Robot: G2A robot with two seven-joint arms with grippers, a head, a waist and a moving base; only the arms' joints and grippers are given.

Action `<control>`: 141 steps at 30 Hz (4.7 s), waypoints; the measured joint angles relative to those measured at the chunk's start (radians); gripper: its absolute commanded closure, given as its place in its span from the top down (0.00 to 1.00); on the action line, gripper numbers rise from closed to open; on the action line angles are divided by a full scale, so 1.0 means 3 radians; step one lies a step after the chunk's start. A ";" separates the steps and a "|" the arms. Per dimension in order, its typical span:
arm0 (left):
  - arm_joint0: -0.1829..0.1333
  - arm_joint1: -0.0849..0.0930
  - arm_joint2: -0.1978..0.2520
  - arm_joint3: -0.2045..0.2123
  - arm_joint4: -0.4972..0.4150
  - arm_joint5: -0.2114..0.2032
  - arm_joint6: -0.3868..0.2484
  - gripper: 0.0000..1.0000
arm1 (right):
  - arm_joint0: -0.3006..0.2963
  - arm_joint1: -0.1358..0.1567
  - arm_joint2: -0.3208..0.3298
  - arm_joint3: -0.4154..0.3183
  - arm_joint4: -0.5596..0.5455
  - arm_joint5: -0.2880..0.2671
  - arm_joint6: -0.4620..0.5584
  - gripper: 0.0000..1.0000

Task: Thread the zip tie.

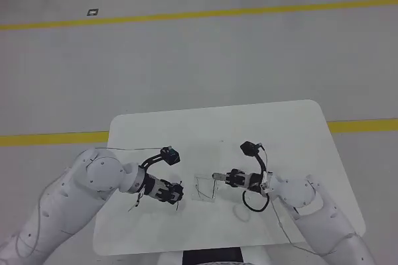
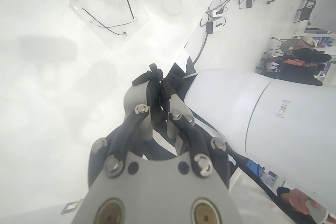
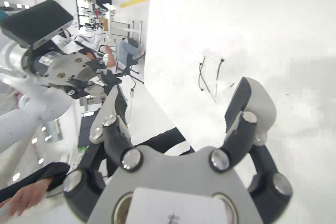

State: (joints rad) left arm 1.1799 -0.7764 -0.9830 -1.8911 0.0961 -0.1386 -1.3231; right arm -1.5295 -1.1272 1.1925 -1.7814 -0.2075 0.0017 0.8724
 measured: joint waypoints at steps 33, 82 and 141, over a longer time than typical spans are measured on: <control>0.0000 0.0000 0.0000 0.0000 0.0000 0.0000 0.0000 0.00 | 0.0835 -0.0082 -0.0476 0.0455 0.1223 0.0353 0.0866 1.00; 0.0000 0.0000 0.0000 0.0000 0.0000 0.0000 0.0000 0.00 | 0.1213 -0.0137 -0.0869 0.0553 0.1136 0.0729 0.0909 1.00; 0.0000 0.0000 0.0000 0.0000 0.0000 0.0000 0.0000 0.00 | 0.1401 -0.0205 -0.1165 0.0466 0.1199 0.0939 0.0388 1.00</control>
State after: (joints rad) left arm 1.1799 -0.7764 -0.9830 -1.8911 0.0961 -0.1386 -1.3231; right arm -1.1093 -1.1886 0.8431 -1.6416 0.1523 0.2834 0.9887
